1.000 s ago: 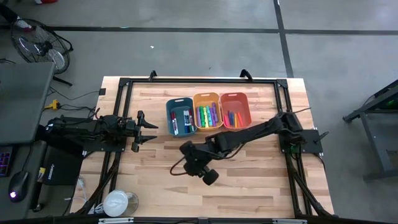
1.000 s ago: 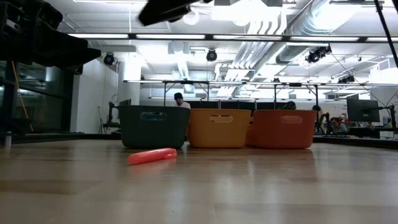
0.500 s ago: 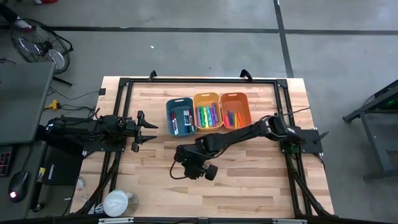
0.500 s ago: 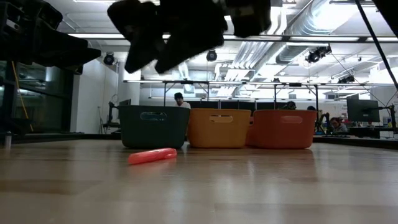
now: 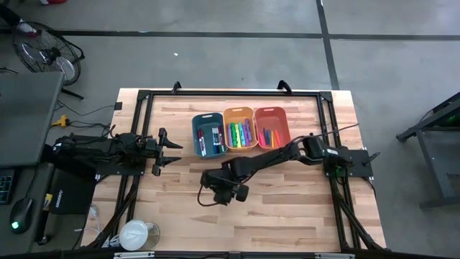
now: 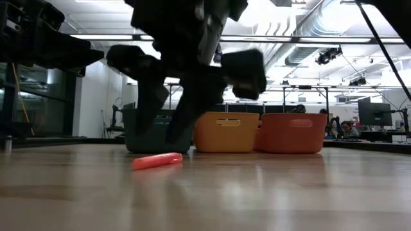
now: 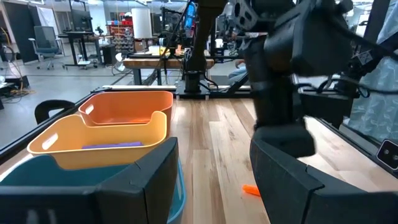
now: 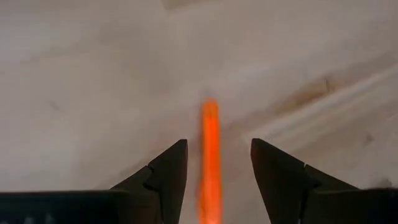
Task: Pick & Place Markers
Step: Put the orange pen into the orange bin
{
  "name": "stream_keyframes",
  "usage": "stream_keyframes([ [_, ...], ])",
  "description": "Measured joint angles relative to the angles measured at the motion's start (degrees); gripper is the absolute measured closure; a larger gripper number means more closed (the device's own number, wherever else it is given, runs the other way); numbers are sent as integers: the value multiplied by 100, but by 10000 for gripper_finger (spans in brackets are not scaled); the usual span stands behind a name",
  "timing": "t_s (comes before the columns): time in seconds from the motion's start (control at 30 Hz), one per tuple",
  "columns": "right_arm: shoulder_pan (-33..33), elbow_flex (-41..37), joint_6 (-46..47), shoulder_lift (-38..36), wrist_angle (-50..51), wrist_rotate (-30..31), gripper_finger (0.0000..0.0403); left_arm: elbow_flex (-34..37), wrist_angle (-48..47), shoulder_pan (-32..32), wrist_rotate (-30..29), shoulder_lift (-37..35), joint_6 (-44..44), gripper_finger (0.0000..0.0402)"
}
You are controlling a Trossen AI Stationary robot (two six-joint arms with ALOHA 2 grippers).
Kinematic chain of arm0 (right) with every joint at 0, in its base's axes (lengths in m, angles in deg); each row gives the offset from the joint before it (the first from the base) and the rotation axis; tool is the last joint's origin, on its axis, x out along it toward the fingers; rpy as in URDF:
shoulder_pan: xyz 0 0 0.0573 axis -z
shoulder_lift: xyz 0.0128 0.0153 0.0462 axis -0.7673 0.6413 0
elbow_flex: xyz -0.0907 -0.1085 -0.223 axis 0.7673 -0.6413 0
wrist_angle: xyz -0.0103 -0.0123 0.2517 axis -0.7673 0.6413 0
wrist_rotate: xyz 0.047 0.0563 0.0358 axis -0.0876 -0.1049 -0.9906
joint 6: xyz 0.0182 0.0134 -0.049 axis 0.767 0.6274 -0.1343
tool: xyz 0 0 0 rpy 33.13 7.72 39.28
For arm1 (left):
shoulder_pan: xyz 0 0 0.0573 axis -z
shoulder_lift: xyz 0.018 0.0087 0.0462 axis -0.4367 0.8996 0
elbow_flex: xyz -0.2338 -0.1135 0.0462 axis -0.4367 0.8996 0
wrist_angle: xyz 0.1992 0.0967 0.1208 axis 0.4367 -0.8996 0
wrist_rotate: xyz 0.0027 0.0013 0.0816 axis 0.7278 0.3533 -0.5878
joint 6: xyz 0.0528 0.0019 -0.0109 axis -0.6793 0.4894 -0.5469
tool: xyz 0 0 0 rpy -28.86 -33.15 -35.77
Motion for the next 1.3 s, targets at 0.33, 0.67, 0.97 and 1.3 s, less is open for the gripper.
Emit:
stream_keyframes([
  [0.33,83,8,-249,29,-30,77,236,0,-1,-1,0,0,0,204],
  [0.67,111,6,-330,357,-119,65,236,0,0,-1,4,-2,0,204],
  [0.97,111,29,-316,444,-8,-13,256,0,0,-1,6,-2,-1,204],
  [1.3,113,35,-157,641,307,-53,277,0,-1,-1,4,-2,-2,204],
])
